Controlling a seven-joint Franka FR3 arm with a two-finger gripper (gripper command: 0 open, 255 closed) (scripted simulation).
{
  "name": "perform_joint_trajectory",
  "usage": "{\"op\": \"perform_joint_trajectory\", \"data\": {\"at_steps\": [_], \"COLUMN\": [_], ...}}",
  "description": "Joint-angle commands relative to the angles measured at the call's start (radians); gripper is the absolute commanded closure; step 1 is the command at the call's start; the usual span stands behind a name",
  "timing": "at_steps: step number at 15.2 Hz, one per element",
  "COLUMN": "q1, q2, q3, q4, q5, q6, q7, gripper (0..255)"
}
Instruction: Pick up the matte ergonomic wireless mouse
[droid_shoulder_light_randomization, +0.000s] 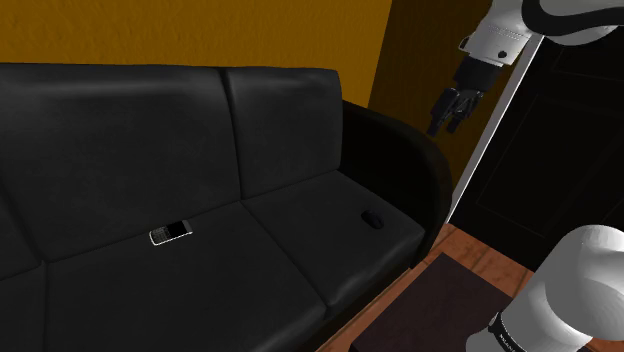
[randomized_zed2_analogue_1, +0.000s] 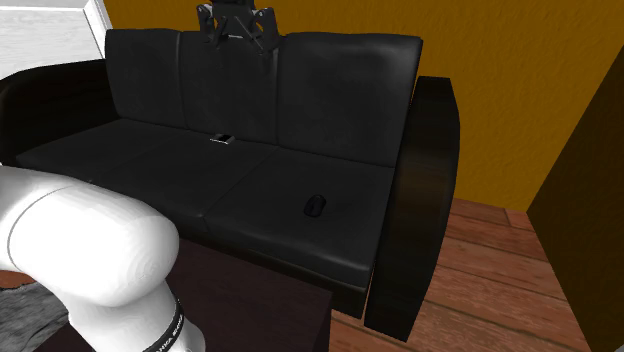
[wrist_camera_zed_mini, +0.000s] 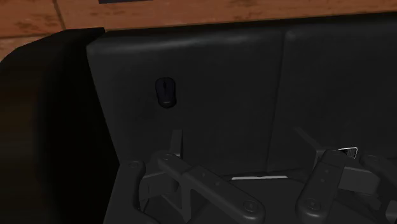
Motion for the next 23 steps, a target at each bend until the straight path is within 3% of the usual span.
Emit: {"op": "perform_joint_trajectory", "data": {"at_steps": [1, 12, 23], "q1": [0.000, -0.018, -0.021], "q2": [0.000, 0.245, 0.622], "q3": [0.000, -0.055, -0.114], "q4": [0.000, -0.146, -0.147], "q5": [0.000, -0.018, 0.010], "q6": [0.000, 0.320, 0.626], "q7": [0.000, -0.035, -0.092], "gripper": [0, 0, 0]}}
